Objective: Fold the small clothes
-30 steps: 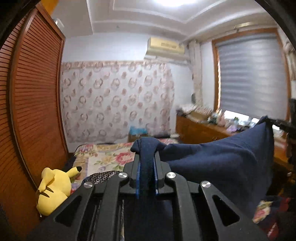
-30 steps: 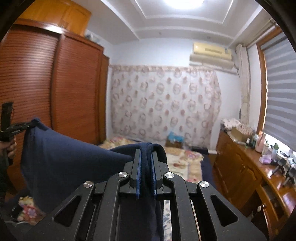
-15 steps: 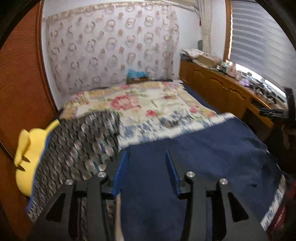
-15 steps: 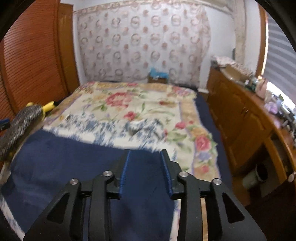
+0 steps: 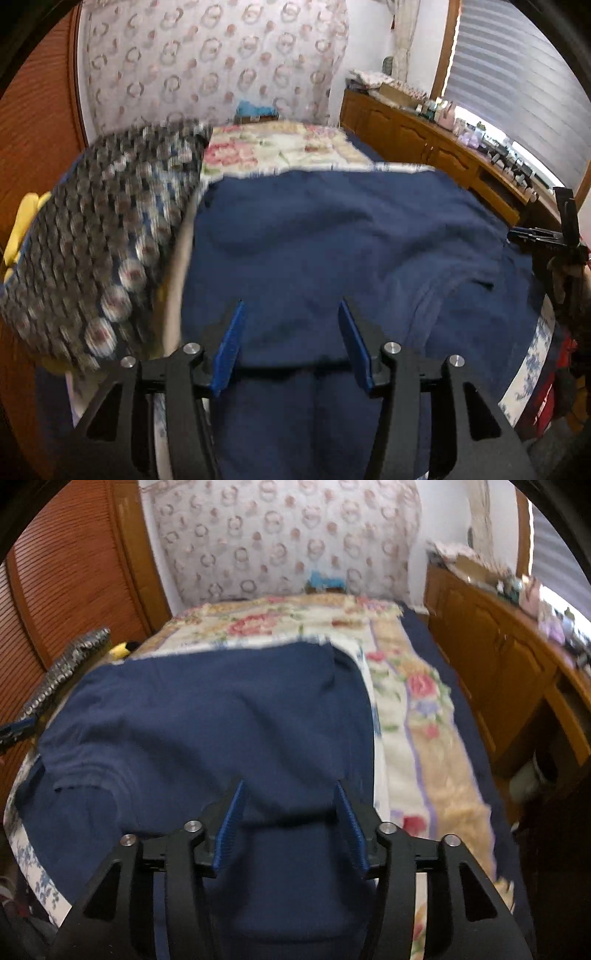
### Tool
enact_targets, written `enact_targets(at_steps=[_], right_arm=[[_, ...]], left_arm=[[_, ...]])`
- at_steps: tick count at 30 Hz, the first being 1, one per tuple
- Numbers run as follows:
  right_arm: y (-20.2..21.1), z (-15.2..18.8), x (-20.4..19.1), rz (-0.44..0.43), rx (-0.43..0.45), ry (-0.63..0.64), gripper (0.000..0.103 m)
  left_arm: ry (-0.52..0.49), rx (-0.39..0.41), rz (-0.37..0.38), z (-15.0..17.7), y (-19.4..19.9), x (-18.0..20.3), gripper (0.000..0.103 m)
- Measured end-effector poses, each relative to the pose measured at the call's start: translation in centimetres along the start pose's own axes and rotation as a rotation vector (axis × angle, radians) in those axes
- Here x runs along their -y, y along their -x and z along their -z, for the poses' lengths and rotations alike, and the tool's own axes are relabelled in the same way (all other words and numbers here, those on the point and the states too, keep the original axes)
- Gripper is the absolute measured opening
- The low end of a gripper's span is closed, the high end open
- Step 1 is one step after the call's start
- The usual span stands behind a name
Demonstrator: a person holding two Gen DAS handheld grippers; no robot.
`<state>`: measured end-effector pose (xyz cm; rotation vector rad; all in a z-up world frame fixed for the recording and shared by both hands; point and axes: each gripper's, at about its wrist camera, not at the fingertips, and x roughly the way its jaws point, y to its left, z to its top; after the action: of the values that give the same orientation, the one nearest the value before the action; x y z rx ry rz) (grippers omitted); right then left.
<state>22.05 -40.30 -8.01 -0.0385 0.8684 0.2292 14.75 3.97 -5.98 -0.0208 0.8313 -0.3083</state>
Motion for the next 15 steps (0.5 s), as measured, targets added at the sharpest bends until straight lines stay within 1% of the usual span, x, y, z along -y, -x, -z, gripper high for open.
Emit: enact_targets(at_steps=[2,7,11,15], right_arm=[[-0.7,0.6,0.0,0.008,-0.022,-0.009,0.056],[-2.1,0.5,0.2,0.003,-0.057,-0.045,0.056],[-2.6,0.0,0.2,0.000,-0.050,-0.055,0.056],[-2.9,0.4,-0.4,0.045,-0.026,-0.021,0.056]], left_arm=[[0.008,-0.020,-0.015,0.9,-0.5,0.1,0.051],[0.061,-0.026,-0.043,1.8,-0.5,-0.7,0.051],[0.085,-0.025,-0.061,2.7,-0.4,-1.3,0.051],[0.107,-0.023,-0.071,3.4,-0.4,-2.0,0.051]])
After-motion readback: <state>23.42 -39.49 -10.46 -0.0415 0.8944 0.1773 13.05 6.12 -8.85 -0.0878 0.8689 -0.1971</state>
